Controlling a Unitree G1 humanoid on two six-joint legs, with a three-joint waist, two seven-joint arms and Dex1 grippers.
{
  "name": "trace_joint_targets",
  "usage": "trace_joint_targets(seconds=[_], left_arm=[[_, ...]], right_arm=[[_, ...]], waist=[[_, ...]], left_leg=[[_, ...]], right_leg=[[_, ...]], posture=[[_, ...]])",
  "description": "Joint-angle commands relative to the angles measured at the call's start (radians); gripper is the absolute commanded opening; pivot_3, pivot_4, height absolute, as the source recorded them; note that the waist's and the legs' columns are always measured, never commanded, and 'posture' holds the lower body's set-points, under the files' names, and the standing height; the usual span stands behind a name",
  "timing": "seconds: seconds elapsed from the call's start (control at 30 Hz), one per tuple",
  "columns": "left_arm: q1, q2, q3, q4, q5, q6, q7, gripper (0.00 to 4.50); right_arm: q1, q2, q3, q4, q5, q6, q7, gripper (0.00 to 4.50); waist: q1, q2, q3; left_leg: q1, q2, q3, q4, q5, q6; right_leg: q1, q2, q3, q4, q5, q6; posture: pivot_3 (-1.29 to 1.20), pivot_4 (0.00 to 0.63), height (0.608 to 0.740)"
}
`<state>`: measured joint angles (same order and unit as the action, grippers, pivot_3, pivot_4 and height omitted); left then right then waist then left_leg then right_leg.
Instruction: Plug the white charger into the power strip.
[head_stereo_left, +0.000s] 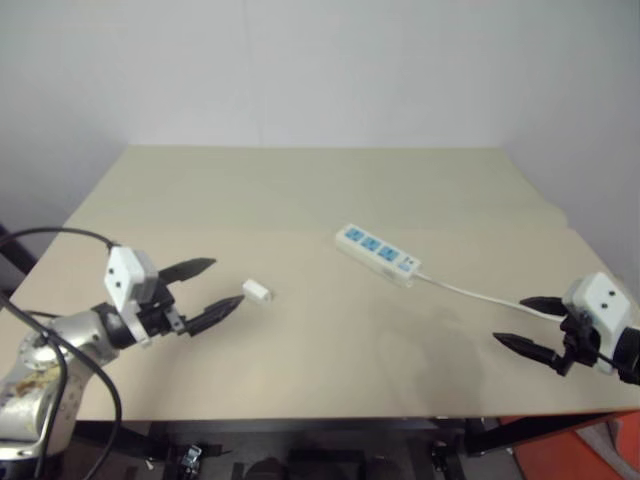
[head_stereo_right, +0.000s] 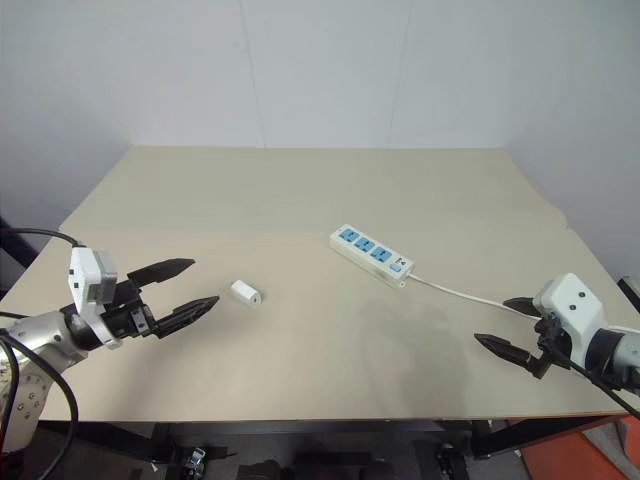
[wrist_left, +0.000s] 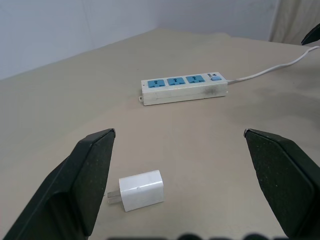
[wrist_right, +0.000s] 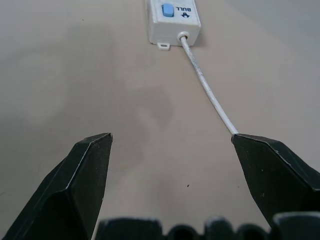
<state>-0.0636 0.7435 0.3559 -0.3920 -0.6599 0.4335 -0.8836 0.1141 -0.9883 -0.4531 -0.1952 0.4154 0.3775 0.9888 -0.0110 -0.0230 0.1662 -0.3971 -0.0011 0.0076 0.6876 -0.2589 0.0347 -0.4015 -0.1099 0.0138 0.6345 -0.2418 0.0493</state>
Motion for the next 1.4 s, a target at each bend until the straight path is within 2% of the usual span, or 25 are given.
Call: trace_joint_targets(seconds=[0.03, 0.5, 0.67, 0.9, 1.03, 1.23, 1.4], left_arm=[[-0.013, 0.002, -0.001, -0.004, 0.008, -0.021, 0.002, 4.5], [-0.026, 0.0, -0.012, 0.009, 0.016, -0.026, -0.001, 4.5], [-0.043, -0.009, -0.027, 0.01, 0.025, -0.026, 0.014, 4.5], [-0.087, -0.03, -0.07, 0.023, 0.044, -0.035, 0.028, 4.5], [-0.144, -0.057, -0.11, 0.047, 0.063, -0.047, 0.041, 4.5], [-0.176, -0.083, -0.137, 0.053, 0.078, -0.052, 0.038, 4.5], [-0.18, -0.087, -0.141, 0.057, 0.086, -0.059, 0.037, 4.5]], right_arm=[[-0.001, -0.002, -0.052, -0.028, 0.013, 0.008, -0.005, 4.48], [-0.002, 0.004, -0.052, -0.032, 0.008, 0.01, -0.022, 4.48], [-0.091, 0.027, 0.036, 0.026, -0.023, -0.031, -0.044, 4.48], [-0.379, 0.125, 0.22, 0.317, -0.13, -0.17, -0.059, 4.48], [-0.572, 0.207, 0.314, 0.564, -0.186, -0.307, -0.021, 4.48], [-0.769, 0.279, 0.406, 0.87, -0.263, -0.426, 0.033, 4.48], [-0.928, 0.319, 0.469, 1.153, -0.357, -0.495, 0.019, 4.48]], waist=[[0.0, 0.0, 0.0], [0.0, 0.0, 0.0], [-0.002, 0.0, 0.0], [-0.003, 0.0, 0.0], [-0.003, 0.0, 0.0], [-0.004, 0.0, 0.0], [-0.007, 0.0, 0.0]], left_leg=[[0.0, 0.0, 0.0, 0.0, 0.0, 0.0], [0.0, 0.0, 0.0, 0.0, 0.0, 0.0], [0.001, 0.0, 0.0, 0.0, 0.0, 0.0], [0.007, -0.001, 0.001, -0.001, 0.0, 0.0], [0.008, -0.001, 0.001, -0.002, 0.0, 0.0], [0.007, -0.001, 0.001, -0.002, 0.0, 0.0], [0.007, 0.0, 0.002, -0.003, 0.0, -0.001]], right_leg=[[0.0, 0.0, 0.0, 0.0, 0.0, 0.0], [0.0, 0.0, 0.0, 0.0, 0.0, 0.0], [0.0, 0.0, 0.0, 0.0, 0.0, 0.0], [0.007, 0.001, 0.0, -0.002, 0.0, 0.0], [0.007, 0.001, 0.0, -0.002, 0.001, 0.0], [0.007, 0.001, 0.0, -0.003, 0.001, -0.001], [0.007, 0.001, 0.0, -0.003, 0.001, -0.001]], posture=[[0.0, 0.15, 0.74], [0.0, 0.15, 0.74], [0.0, 0.15, 0.74], [0.0, 0.15, 0.74], [0.0, 0.15, 0.74], [0.0, 0.15, 0.74], [0.0, 0.15, 0.74]])
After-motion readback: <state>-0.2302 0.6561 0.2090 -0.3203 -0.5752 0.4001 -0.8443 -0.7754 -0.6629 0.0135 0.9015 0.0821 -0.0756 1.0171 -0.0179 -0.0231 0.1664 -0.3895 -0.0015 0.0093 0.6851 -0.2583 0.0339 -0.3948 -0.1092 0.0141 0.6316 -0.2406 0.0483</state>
